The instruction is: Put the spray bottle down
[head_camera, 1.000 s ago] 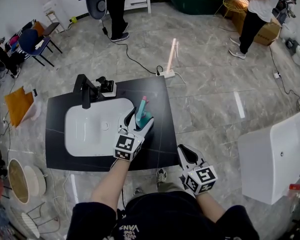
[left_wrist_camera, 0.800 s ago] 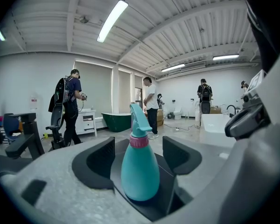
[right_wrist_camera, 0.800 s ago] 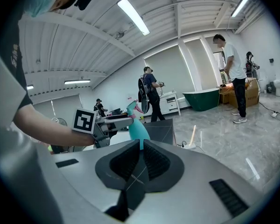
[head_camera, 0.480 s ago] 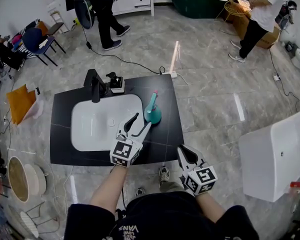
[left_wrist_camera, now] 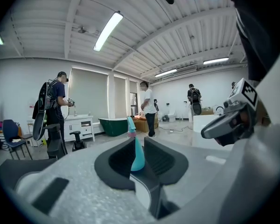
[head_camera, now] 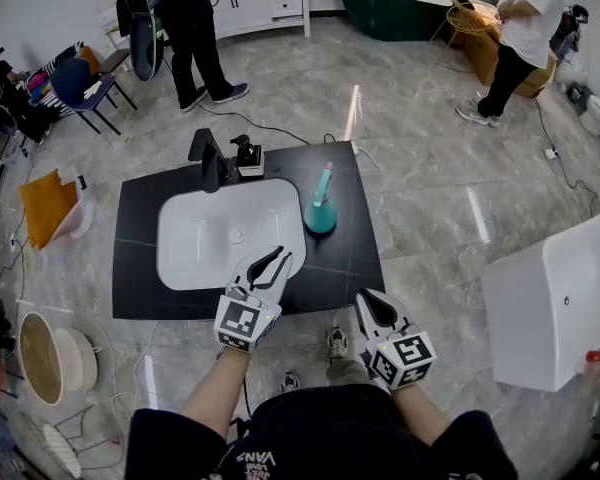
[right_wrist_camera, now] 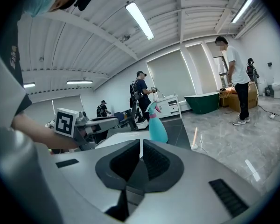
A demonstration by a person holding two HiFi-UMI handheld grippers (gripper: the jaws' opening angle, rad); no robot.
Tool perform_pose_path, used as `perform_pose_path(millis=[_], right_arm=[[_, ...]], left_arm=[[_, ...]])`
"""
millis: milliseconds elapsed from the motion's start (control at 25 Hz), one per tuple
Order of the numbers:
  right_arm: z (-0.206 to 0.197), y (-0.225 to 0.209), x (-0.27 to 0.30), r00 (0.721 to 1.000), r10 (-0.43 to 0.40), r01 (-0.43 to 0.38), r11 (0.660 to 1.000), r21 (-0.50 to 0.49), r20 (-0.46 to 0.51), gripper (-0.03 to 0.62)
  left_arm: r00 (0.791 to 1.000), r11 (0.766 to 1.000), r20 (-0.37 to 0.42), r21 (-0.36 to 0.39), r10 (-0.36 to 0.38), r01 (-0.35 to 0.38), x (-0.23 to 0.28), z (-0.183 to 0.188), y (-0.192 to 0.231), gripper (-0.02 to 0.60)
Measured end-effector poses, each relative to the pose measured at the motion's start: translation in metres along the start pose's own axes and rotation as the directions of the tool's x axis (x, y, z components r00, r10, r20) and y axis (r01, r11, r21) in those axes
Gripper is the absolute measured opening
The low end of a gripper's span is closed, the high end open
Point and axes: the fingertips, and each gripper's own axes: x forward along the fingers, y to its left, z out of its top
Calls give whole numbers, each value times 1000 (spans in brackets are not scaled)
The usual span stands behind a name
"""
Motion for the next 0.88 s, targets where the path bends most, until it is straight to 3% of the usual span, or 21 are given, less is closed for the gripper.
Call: perform_pose_path(millis=[200,480,880], right_arm=[[-2,19,-11,1000,-13,13,1000,-7,20,14],[-2,43,-24,998,-36,37,999,-16,50,2],[-7,77,-45,994,-62,66,997,-38,87,0]], left_arm=[[1000,1000,5,21,-17,17,-36,4,-14,11],[999,1000,-31,1,-29,29,-82,-4,-27,9],[999,999,-9,7,-44,44,-146,-3,-42,9]])
